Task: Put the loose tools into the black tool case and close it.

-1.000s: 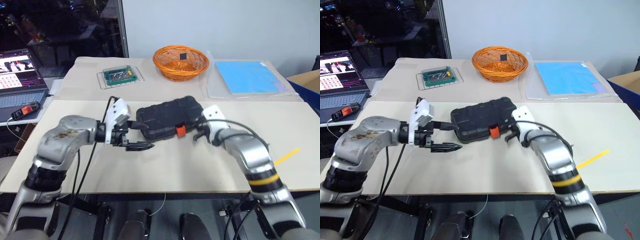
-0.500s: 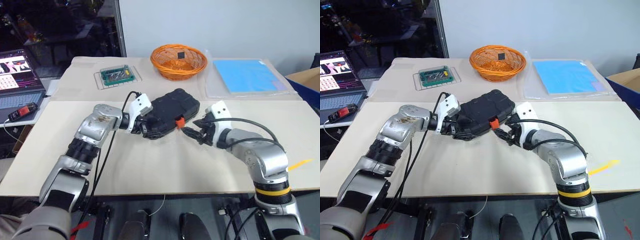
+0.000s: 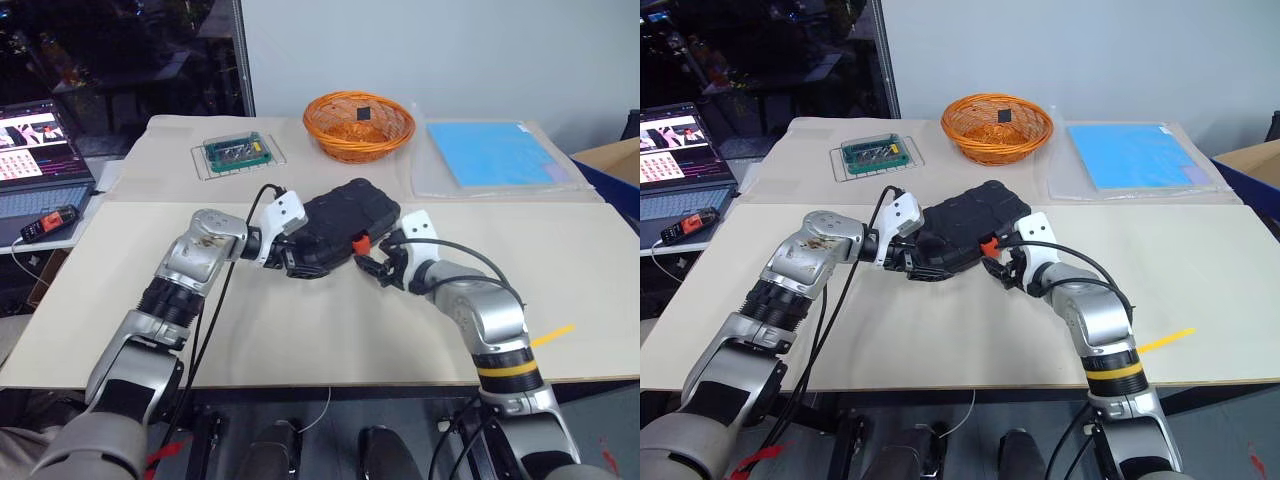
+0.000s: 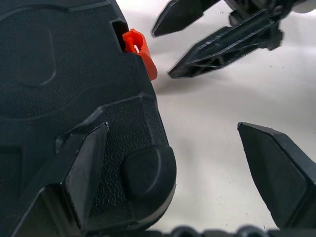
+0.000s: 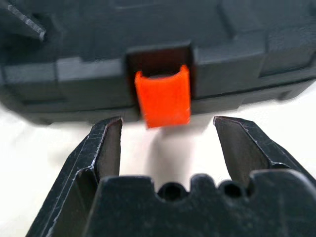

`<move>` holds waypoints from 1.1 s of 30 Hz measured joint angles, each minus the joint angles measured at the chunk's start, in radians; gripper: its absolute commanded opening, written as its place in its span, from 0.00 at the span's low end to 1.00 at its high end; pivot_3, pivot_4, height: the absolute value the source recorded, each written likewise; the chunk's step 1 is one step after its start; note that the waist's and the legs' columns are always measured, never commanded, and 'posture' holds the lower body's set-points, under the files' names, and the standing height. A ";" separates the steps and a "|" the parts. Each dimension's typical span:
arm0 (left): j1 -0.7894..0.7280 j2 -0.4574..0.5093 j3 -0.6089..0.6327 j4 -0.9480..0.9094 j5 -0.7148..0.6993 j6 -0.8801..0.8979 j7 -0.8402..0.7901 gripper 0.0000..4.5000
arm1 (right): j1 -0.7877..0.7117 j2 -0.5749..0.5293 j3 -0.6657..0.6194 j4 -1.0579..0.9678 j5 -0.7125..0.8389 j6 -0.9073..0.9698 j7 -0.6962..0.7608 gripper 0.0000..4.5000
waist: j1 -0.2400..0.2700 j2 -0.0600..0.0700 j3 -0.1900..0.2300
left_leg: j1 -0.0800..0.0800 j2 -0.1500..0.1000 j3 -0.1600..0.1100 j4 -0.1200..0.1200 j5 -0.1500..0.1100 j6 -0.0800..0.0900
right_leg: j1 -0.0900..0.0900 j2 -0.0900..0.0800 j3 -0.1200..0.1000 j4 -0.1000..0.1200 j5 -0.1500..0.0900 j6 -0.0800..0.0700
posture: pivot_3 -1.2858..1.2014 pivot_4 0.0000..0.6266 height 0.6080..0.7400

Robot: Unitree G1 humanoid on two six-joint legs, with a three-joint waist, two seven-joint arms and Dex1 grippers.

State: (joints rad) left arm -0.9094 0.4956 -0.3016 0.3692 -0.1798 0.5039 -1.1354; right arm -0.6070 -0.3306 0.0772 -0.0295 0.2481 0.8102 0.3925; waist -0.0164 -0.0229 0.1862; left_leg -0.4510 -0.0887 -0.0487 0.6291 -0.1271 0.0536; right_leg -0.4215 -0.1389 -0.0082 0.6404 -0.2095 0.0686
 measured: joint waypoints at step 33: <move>0.059 0.002 0.038 -0.082 0.021 0.032 0.036 1.00 | -0.064 0.004 0.099 0.073 -0.117 -0.025 0.051 0.29 | -0.007 0.000 0.000 | 0.004 0.000 0.000 -0.003 0.000 -0.001 | 0.000 0.002 0.003 0.000 0.000 0.000 | 0.52 0.24 1.00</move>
State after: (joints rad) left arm -0.8509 0.4975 -0.2634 0.2875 -0.1590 0.5356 -1.0995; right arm -0.6715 -0.3266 0.1764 0.0434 0.1313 0.7855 0.4438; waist -0.0234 -0.0227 0.1862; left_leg -0.4468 -0.0885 -0.0484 0.6264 -0.1271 0.0530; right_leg -0.4211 -0.1374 -0.0053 0.6405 -0.2096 0.0685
